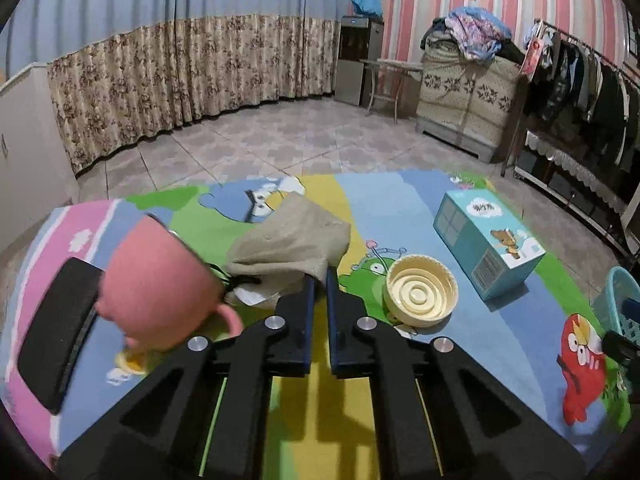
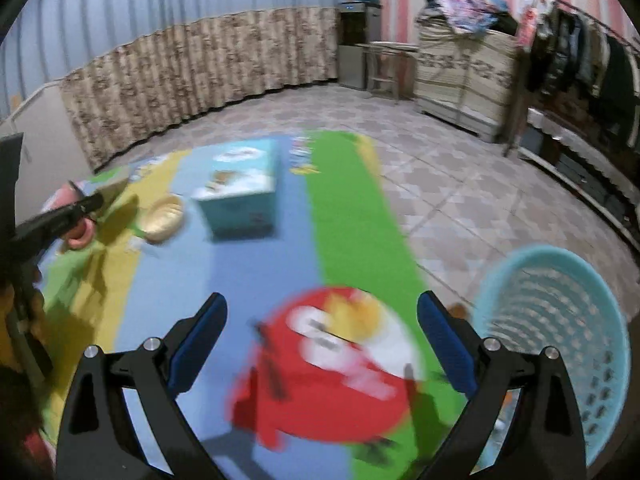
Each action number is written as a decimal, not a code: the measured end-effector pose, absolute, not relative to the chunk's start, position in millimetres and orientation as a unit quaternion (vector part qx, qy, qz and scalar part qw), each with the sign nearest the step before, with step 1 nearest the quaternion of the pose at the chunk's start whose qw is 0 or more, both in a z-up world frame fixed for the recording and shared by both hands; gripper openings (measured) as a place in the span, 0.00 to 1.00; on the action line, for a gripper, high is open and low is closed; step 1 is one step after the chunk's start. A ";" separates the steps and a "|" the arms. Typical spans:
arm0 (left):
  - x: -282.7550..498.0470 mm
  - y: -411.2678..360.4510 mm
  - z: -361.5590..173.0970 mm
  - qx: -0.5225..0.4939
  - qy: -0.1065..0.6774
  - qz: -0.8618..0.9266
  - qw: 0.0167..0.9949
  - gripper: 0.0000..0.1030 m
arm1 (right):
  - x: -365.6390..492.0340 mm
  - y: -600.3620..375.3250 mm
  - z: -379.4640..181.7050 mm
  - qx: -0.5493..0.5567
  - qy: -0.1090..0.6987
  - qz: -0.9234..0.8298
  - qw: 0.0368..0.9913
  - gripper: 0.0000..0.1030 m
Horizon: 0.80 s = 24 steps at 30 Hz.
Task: Collect trash
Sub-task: 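Grasp the beige cloth pouch with the left tool while the right tool grasps the cream round dish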
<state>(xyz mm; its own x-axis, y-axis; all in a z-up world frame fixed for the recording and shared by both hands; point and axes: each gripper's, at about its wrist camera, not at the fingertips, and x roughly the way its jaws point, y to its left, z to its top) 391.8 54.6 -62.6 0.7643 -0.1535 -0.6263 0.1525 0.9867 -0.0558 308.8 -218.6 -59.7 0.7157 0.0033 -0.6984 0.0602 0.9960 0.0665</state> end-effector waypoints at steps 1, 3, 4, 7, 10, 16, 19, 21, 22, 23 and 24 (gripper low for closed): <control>390.7 57.5 -59.5 -0.002 0.331 -0.083 0.940 0.03 | 315.8 -208.3 -59.5 0.041 0.378 -0.008 0.925 0.91; 388.8 62.5 -53.5 -0.006 0.330 -0.086 0.940 0.03 | 331.4 -184.0 -61.6 0.034 0.383 0.008 0.923 0.90; 387.2 65.4 -50.6 -0.006 0.329 -0.086 0.940 0.03 | 337.4 -175.1 -63.0 0.033 0.385 0.014 0.922 0.90; 381.7 72.6 -43.8 0.000 0.324 -0.081 0.943 0.03 | 359.9 -144.1 -67.2 0.032 0.393 0.034 0.918 0.81; 375.5 82.3 -42.5 -0.006 0.325 -0.072 0.943 0.03 | 377.1 -125.9 -71.3 0.030 0.402 0.047 0.914 0.75; 345.0 107.0 -39.7 0.004 0.311 -0.032 0.950 0.02 | 404.9 -89.2 -86.6 0.009 0.416 0.068 0.907 0.75; 331.8 120.8 -45.7 -0.005 0.316 -0.021 0.949 0.01 | 419.3 -75.7 -95.2 -0.019 0.423 0.055 0.904 0.75; 323.6 127.7 -50.0 -0.007 0.321 -0.017 0.947 0.01 | 426.2 -73.1 -98.8 -0.021 0.428 0.053 0.902 0.75; 318.6 130.8 -51.8 -0.006 0.322 -0.012 0.947 0.01 | 428.9 -73.3 -100.2 -0.020 0.429 0.054 0.901 0.75; 315.3 133.2 -52.7 -0.006 0.322 -0.009 0.947 0.01 | 429.9 -74.3 -99.5 -0.021 0.427 0.054 0.902 0.70; 312.1 134.5 -53.3 -0.007 0.322 -0.007 0.947 0.01 | 430.7 -73.3 -100.2 -0.025 0.426 0.054 0.903 0.59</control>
